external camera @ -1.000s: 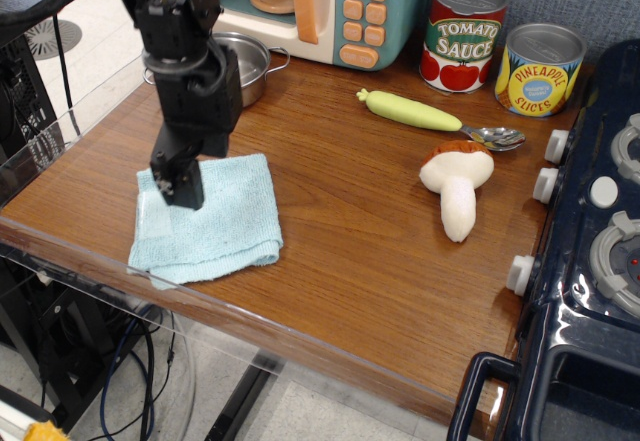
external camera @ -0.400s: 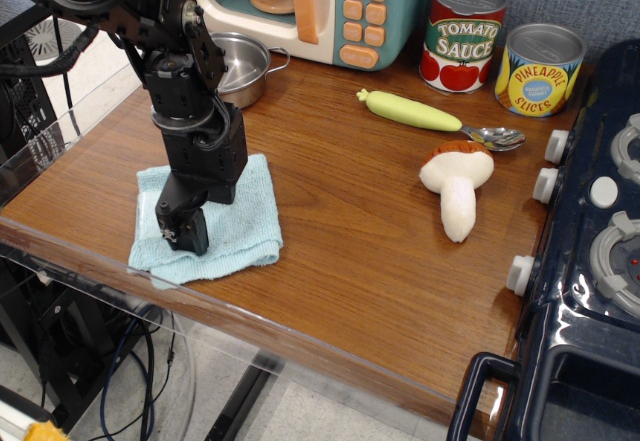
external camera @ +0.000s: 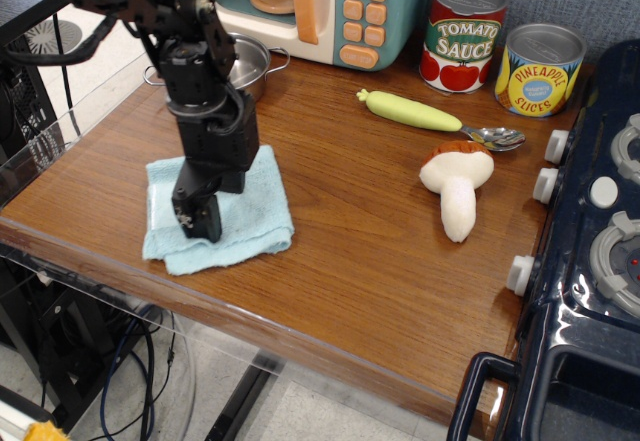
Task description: Move the blue rag backwards so that it's next to the mushroom and in front of the yellow ice cream scoop.
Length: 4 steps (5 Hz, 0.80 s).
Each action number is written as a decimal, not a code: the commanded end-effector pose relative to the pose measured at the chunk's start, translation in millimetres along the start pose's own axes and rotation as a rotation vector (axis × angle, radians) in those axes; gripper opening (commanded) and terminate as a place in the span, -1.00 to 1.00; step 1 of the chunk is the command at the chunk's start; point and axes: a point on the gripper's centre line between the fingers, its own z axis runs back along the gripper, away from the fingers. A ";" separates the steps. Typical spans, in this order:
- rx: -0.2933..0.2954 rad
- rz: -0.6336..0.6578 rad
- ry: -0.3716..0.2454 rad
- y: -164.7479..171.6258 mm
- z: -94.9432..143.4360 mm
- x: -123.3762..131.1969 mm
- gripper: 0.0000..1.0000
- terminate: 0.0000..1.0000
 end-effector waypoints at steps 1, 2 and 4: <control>0.026 -0.077 -0.081 21.2 2.6 53.6 1.00 -1.00; 0.026 -0.082 -0.125 37.8 3.2 79.5 1.00 -1.00; 0.052 -0.109 -0.129 62.0 4.5 107.7 1.00 -1.00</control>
